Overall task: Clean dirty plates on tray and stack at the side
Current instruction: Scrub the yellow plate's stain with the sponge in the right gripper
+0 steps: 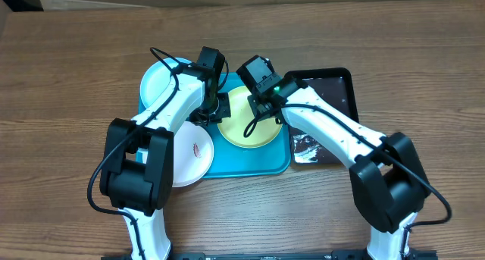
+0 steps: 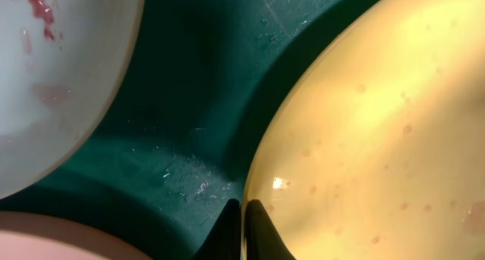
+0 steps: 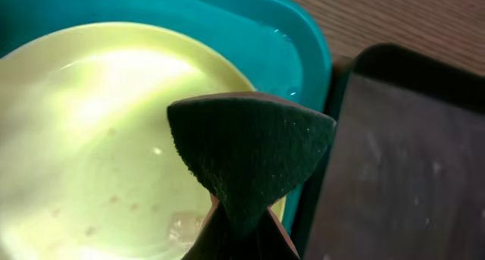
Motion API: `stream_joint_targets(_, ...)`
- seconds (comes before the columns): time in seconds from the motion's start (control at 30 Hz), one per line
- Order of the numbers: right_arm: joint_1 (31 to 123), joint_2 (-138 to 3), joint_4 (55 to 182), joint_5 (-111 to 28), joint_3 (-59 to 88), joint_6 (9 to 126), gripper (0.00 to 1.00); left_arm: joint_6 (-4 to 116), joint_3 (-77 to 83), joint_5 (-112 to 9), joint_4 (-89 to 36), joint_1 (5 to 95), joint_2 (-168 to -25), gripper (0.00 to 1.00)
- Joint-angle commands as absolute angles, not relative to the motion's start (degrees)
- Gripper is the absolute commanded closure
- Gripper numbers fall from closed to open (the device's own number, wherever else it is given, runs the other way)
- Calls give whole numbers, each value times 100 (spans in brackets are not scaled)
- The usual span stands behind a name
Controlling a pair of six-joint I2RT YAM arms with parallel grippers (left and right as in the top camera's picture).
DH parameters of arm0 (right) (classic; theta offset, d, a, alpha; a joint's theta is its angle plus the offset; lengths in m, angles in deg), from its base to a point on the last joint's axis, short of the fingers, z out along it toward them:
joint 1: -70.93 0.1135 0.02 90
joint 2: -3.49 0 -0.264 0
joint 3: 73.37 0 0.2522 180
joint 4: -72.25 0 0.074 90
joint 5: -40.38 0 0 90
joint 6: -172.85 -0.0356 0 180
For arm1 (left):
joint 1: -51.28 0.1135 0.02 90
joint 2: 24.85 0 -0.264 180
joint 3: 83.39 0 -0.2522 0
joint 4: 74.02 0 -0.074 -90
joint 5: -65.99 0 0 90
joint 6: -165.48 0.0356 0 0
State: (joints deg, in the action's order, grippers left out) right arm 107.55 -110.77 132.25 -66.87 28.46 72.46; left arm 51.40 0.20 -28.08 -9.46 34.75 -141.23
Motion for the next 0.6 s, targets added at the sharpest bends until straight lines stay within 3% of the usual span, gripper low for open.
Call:
stream_joint_targets(0.0, 10713, -11154, 13105, -6950, 2975, 7283, 96, 5059, -44, -2832, -928, 3442, -14186, 96)
stream_joint_targets(0.57, 10713, -12041, 12716, -6602, 2971, 7217, 96, 5059, -44, -2832, -832, 3442, -14186, 96)
